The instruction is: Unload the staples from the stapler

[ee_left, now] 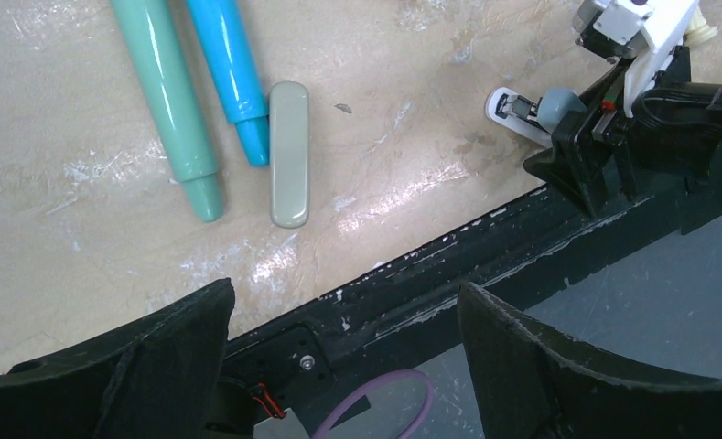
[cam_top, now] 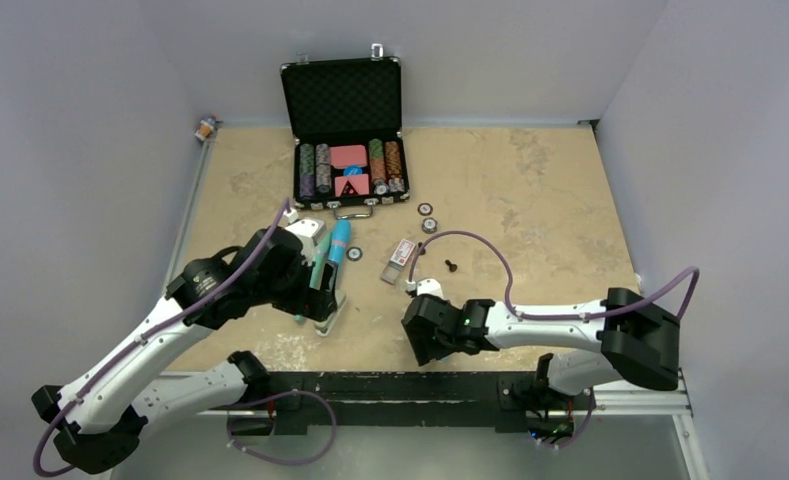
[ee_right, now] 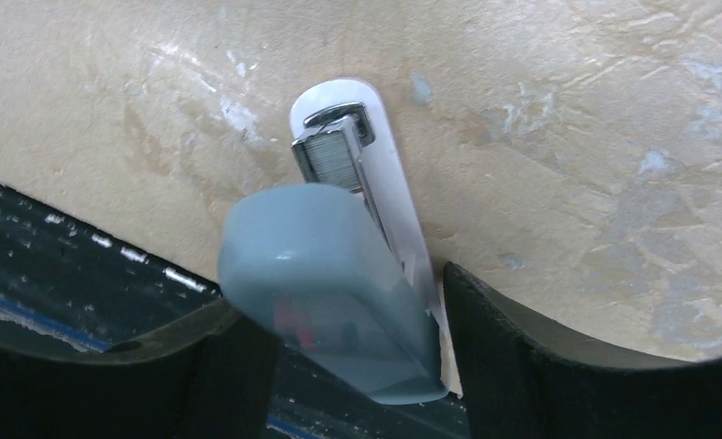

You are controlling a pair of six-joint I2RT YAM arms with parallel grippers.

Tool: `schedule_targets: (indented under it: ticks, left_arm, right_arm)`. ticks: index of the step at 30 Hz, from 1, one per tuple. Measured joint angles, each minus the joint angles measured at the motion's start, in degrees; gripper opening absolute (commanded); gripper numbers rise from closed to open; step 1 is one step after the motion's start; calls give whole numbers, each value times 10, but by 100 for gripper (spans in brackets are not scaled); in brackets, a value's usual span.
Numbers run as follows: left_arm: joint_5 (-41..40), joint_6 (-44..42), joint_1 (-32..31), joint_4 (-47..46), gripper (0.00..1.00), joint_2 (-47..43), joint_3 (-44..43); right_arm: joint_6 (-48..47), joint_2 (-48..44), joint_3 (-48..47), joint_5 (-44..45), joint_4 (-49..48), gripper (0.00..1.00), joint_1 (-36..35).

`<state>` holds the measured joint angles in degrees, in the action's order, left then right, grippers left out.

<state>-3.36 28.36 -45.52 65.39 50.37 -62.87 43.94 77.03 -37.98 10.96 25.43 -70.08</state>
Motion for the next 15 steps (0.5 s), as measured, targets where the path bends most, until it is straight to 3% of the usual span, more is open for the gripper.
schedule_targets:
  ticks: [2, 10, 15]
  left_arm:
    - [-1, 1, 0, 5, 95, -7, 0]
    - [-6, 9, 0, 17, 95, -19, 5]
    - [-6, 12, 0, 16, 95, -19, 7]
  right_arm:
    - [-2, 13, -3, 6, 3, 55, 0]
    - [-14, 35, -16, 15, 2, 1, 0]
    - [-27, 52, -36, 15, 20, 0, 0]
